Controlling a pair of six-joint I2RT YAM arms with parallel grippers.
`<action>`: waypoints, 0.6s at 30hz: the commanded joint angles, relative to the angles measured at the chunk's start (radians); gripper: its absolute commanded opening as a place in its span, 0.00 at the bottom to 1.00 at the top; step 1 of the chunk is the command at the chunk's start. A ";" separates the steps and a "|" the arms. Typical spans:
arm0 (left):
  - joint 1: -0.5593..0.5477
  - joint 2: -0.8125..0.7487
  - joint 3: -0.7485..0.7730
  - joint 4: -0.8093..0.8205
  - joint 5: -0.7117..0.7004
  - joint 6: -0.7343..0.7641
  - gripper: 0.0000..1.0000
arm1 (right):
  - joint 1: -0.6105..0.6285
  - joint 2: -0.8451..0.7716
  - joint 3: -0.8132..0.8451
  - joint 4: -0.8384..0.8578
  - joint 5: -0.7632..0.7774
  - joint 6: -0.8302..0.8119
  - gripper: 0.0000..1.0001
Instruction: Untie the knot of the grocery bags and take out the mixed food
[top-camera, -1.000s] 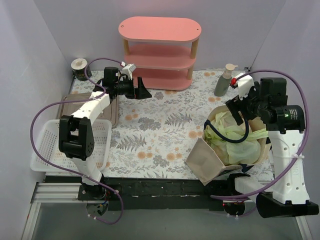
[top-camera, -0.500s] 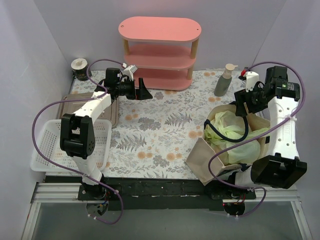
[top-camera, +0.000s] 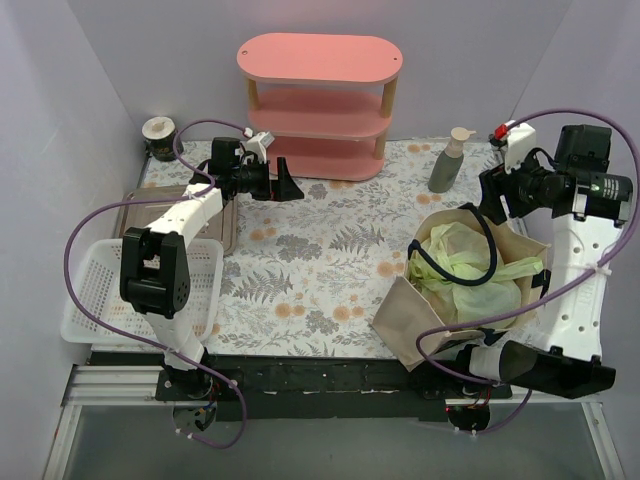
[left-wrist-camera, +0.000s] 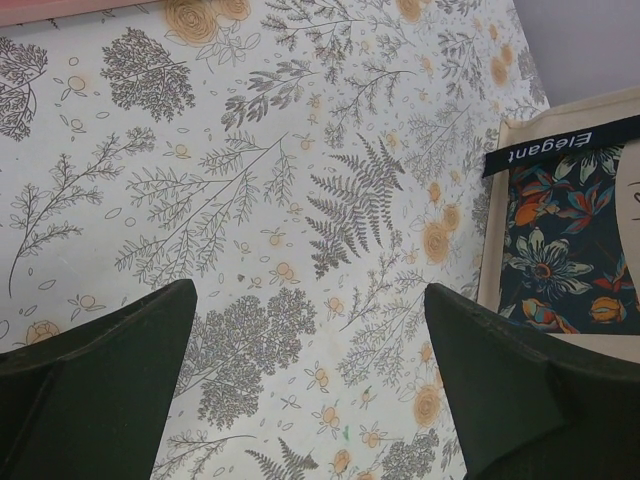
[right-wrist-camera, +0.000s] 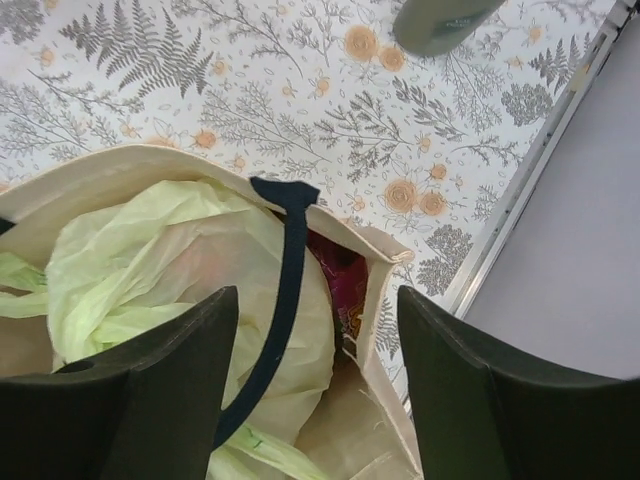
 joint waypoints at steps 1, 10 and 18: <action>-0.011 -0.057 -0.001 -0.021 -0.001 0.013 0.98 | 0.003 -0.047 -0.075 -0.056 -0.058 0.024 0.70; -0.030 -0.076 -0.004 -0.038 -0.032 0.030 0.98 | 0.003 -0.033 -0.233 -0.009 -0.031 0.050 0.66; -0.034 -0.093 -0.021 -0.036 -0.055 0.047 0.98 | 0.003 0.002 -0.182 -0.055 -0.237 0.056 0.59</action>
